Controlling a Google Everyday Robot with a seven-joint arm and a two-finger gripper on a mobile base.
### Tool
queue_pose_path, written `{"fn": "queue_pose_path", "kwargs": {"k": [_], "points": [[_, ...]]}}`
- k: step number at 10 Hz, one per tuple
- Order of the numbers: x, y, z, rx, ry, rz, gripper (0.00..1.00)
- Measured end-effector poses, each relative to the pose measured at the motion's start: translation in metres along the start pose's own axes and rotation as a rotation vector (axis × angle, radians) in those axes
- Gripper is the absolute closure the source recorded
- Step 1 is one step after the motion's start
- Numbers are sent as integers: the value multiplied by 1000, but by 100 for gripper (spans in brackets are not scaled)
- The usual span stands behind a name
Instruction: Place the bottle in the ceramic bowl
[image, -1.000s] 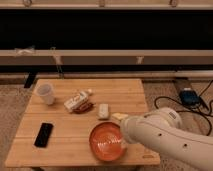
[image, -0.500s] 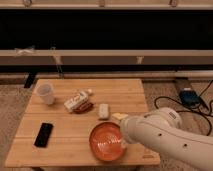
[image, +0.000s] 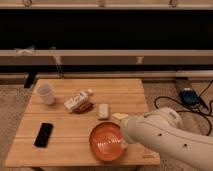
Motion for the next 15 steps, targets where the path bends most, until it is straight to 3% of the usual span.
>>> {"fn": "queue_pose_path", "kwargs": {"k": [5, 6, 10, 13, 15], "points": [[0, -1, 1, -7, -1, -7, 20], [2, -7, 4, -19, -4, -40, 20], [-9, -69, 43, -57, -45, -173, 20], [-25, -141, 92, -99, -90, -297, 20], [-36, -173, 119, -128, -108, -361, 20]]}}
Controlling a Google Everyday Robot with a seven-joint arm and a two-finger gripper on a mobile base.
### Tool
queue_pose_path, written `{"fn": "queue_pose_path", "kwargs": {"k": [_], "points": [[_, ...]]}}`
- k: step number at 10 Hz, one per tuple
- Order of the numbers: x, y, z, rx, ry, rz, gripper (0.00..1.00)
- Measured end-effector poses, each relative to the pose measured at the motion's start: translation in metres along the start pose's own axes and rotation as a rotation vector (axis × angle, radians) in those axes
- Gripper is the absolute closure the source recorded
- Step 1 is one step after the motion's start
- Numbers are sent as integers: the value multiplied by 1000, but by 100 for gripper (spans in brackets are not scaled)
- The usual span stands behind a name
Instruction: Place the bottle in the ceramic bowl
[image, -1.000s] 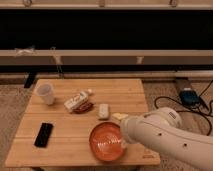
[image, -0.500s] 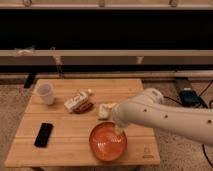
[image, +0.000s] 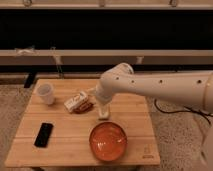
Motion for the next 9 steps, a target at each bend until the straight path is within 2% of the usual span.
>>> {"fn": "queue_pose_path", "kwargs": {"k": [4, 6, 8, 9], "points": [[9, -62, 64, -107, -13, -123, 20], [15, -79, 96, -166, -7, -170, 20], [14, -90, 125, -194, -8, -204, 20], [17, -93, 132, -203, -2, -213, 20]]}}
